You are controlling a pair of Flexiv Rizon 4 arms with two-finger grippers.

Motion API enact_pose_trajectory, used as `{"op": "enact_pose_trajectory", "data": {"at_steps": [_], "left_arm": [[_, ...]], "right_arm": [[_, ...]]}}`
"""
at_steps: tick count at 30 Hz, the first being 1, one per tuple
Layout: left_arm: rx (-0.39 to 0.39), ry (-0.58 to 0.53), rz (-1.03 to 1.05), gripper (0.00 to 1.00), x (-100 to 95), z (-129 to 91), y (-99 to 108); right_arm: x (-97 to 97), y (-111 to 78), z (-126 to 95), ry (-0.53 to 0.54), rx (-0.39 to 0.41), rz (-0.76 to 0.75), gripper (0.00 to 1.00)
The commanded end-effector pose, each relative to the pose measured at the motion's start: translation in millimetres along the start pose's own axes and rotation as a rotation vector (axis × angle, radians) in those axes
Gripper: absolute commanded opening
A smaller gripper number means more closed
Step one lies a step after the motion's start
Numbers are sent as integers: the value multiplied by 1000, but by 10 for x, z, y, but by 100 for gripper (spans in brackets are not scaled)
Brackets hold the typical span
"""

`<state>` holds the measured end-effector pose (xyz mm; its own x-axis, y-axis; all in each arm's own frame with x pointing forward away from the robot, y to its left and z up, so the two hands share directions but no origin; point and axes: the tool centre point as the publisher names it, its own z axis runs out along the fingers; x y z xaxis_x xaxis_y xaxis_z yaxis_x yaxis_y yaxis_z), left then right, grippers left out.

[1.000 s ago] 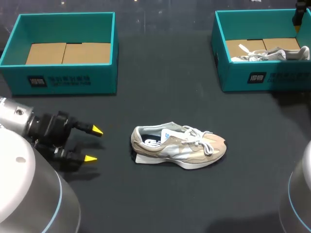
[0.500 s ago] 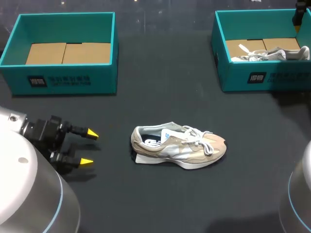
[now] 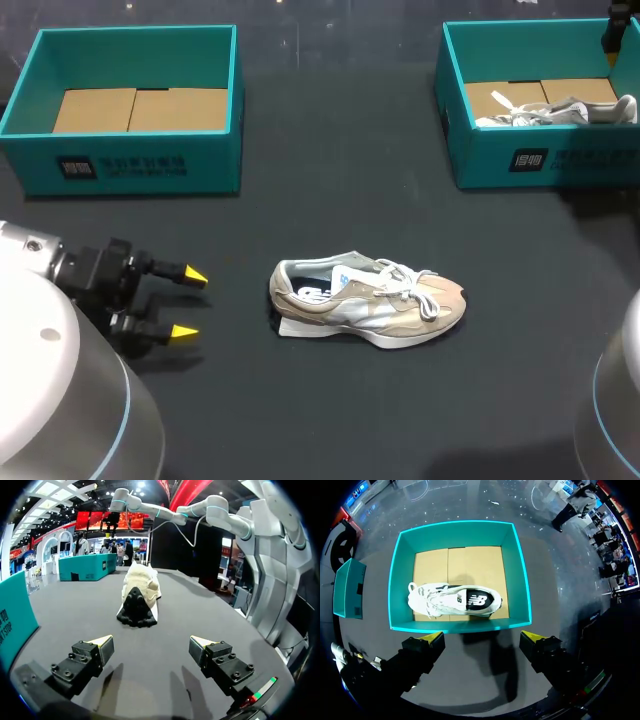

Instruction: Take the shoe out of the shoebox, open the shoe tongue, remove and reinsert the insole, then place the shoe into the shoebox

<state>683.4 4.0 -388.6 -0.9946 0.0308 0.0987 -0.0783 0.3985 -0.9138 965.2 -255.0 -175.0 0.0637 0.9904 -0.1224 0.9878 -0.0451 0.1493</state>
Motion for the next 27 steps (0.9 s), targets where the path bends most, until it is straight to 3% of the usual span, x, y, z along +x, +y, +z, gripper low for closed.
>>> {"op": "enact_pose_trajectory", "data": {"at_steps": [1, 15, 27], "left_arm": [[1, -2, -2, 100, -10, 63, -5], [6, -2, -8, 100, 10, 285, -79], [26, -44, 15, 100, -144, 493, -120]], "right_arm": [[1, -8, -5, -1, -1, 1, 100], [1, -8, -5, -1, -1, 1, 100], [1, -8, -5, -1, -1, 1, 100]]}}
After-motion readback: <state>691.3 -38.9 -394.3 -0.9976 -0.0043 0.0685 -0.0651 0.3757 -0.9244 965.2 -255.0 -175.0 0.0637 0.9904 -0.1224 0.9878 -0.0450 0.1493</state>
